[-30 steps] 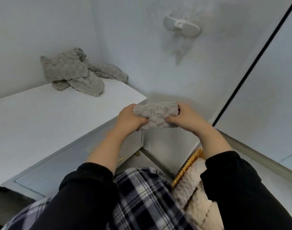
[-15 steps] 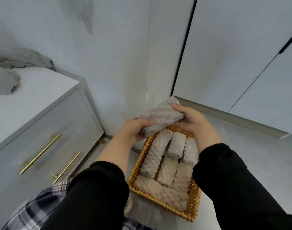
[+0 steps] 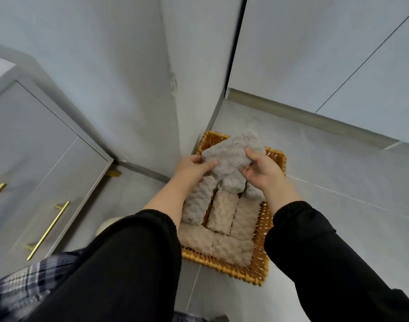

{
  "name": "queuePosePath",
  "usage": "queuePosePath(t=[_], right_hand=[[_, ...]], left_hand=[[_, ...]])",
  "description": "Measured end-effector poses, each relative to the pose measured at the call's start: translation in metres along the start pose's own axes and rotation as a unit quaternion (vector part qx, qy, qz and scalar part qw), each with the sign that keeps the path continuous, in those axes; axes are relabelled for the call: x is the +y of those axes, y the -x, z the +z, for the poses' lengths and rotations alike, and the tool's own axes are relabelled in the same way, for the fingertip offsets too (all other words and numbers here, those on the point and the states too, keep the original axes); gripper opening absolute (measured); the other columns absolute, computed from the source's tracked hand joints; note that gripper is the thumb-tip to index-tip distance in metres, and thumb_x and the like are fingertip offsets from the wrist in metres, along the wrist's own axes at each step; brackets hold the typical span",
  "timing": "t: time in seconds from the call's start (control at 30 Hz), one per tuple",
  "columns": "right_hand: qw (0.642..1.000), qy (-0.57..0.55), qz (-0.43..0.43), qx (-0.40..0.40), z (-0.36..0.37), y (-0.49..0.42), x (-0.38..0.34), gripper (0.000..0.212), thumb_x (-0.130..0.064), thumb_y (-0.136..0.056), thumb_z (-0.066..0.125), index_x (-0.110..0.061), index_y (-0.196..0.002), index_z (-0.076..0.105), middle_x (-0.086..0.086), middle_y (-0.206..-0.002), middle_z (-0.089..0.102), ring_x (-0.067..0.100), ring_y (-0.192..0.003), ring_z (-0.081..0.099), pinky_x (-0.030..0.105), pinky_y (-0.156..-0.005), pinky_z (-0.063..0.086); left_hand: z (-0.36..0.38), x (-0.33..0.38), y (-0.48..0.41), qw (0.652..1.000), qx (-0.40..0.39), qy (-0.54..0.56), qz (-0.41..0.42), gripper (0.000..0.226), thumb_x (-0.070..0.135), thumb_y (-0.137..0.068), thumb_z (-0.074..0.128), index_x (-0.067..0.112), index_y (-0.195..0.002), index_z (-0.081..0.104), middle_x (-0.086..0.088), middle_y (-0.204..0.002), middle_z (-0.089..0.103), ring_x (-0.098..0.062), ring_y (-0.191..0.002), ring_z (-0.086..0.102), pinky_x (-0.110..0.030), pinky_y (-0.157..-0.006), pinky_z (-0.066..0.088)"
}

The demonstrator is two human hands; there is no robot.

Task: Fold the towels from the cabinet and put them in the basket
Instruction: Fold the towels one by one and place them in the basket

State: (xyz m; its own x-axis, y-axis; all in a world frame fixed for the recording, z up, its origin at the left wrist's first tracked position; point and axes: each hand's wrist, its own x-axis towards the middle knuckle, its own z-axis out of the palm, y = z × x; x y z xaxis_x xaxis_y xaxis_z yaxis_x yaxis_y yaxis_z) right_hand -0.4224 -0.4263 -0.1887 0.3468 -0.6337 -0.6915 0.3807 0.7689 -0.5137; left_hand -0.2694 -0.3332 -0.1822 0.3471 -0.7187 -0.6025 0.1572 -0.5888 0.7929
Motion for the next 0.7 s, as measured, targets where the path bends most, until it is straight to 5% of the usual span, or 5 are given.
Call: queuePosePath(t=[0.17,0.27,0.37,0.57,0.7], right_hand=[[0.986,0.112,0.001,0.127,-0.04,-0.018,0.022,0.014,-0.007,-0.09,0.061,-0.012,-0.104,0.059,0.005,-0.097,0.066,0.018,-0.087,0.063,0.033,-0.071,0.055],[0.968,0.189,0.062,0.152,-0.066,-0.027,0.04,0.026,-0.007,-0.088,0.064,-0.01,-0.114,0.059,0.004,-0.102,0.065,0.018,-0.091,0.06,0.035,-0.08,0.05],[0.946,0.251,0.133,0.155,-0.081,-0.039,0.064,0.032,-0.002,-0.091,0.059,-0.005,-0.123,0.056,0.009,-0.121,0.061,0.023,-0.104,0.056,0.038,-0.093,0.044],[0.906,0.303,0.179,0.236,-0.087,-0.066,0.107,0.034,0.001,-0.091,0.056,0.002,-0.125,0.055,0.016,-0.124,0.058,0.034,-0.115,0.055,0.046,-0.092,0.047],[0.904,0.29,0.143,0.28,-0.092,-0.087,0.113,0.031,-0.005,-0.094,0.053,0.002,-0.124,0.053,0.016,-0.126,0.058,0.034,-0.115,0.056,0.046,-0.099,0.046]], left_hand=[[-0.019,-0.04,-0.013,0.975,0.14,-0.174,0.013,0.012,0.026,-0.091,0.062,0.017,-0.092,0.069,0.007,-0.092,0.059,-0.011,-0.087,0.055,-0.025,-0.074,0.043],[-0.023,-0.065,-0.022,0.958,0.111,-0.266,0.008,0.027,0.026,-0.093,0.059,0.026,-0.066,0.053,0.01,-0.074,0.054,-0.01,-0.071,0.052,-0.023,-0.06,0.038],[-0.021,-0.082,-0.037,0.943,0.072,-0.324,-0.008,0.017,0.022,-0.092,0.056,0.023,-0.075,0.058,0.006,-0.076,0.058,-0.01,-0.067,0.052,-0.022,-0.049,0.033],[-0.018,-0.091,-0.055,0.931,0.058,-0.353,-0.075,0.011,0.014,-0.091,0.05,0.011,-0.085,0.058,-0.004,-0.082,0.057,-0.019,-0.07,0.05,-0.026,-0.048,0.033],[-0.022,-0.102,-0.055,0.91,0.05,-0.383,-0.15,0.016,0.011,-0.094,0.048,0.009,-0.08,0.057,-0.005,-0.079,0.053,-0.024,-0.075,0.052,-0.03,-0.065,0.042]])
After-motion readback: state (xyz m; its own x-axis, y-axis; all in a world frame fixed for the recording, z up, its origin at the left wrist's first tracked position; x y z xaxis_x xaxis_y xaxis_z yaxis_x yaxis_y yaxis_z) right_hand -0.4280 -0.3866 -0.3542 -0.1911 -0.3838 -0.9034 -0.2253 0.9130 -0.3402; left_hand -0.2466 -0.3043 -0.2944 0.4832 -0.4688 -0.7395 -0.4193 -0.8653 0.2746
